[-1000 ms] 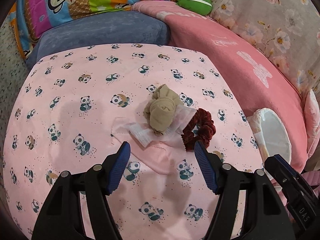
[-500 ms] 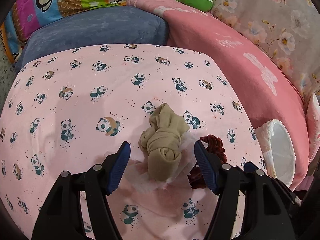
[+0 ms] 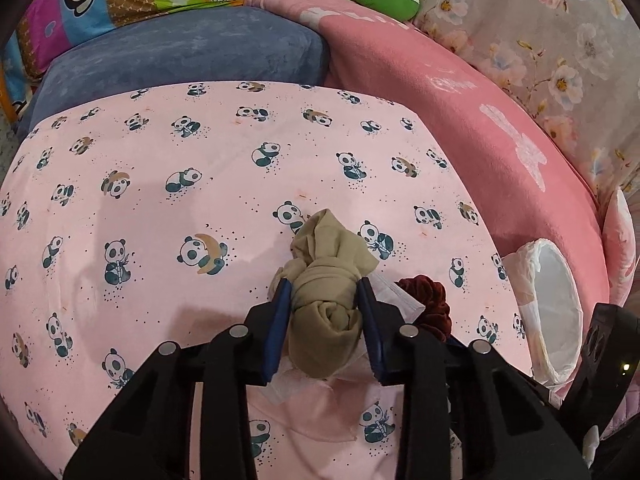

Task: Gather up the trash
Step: 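Grasp the beige sock with the left tool while the right tool grasps the dark red scrunchie, then carry the beige sock and scrunchie over the bin and open both tools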

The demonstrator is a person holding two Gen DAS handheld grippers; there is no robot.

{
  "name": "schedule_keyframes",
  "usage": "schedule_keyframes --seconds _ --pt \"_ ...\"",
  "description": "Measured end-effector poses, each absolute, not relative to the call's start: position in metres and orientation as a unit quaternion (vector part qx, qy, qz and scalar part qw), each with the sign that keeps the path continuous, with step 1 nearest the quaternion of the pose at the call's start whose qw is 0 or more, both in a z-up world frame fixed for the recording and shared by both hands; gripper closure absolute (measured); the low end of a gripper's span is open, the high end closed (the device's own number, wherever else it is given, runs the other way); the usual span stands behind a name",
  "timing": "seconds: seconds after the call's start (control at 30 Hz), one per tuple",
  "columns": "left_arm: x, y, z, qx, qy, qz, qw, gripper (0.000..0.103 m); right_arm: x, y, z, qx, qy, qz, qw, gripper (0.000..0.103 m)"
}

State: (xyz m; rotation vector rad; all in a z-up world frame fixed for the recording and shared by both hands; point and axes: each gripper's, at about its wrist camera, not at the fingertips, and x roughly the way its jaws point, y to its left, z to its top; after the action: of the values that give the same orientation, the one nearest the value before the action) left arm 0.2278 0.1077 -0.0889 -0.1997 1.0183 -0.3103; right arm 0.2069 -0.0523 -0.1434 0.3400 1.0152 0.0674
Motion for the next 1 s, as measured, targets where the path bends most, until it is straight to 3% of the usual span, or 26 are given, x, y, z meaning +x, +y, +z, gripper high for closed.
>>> schedule_keyframes --seconds 0.27,1.0 --pt "0.203 0.100 -0.058 -0.095 0.458 -0.157 0.870 0.070 0.173 -0.058 -0.120 0.169 0.456 0.041 0.873 0.091" --pt "0.112 0.013 0.002 -0.042 0.406 -0.228 0.884 0.070 0.053 -0.126 -0.013 0.199 0.340 0.005 0.919 0.091"
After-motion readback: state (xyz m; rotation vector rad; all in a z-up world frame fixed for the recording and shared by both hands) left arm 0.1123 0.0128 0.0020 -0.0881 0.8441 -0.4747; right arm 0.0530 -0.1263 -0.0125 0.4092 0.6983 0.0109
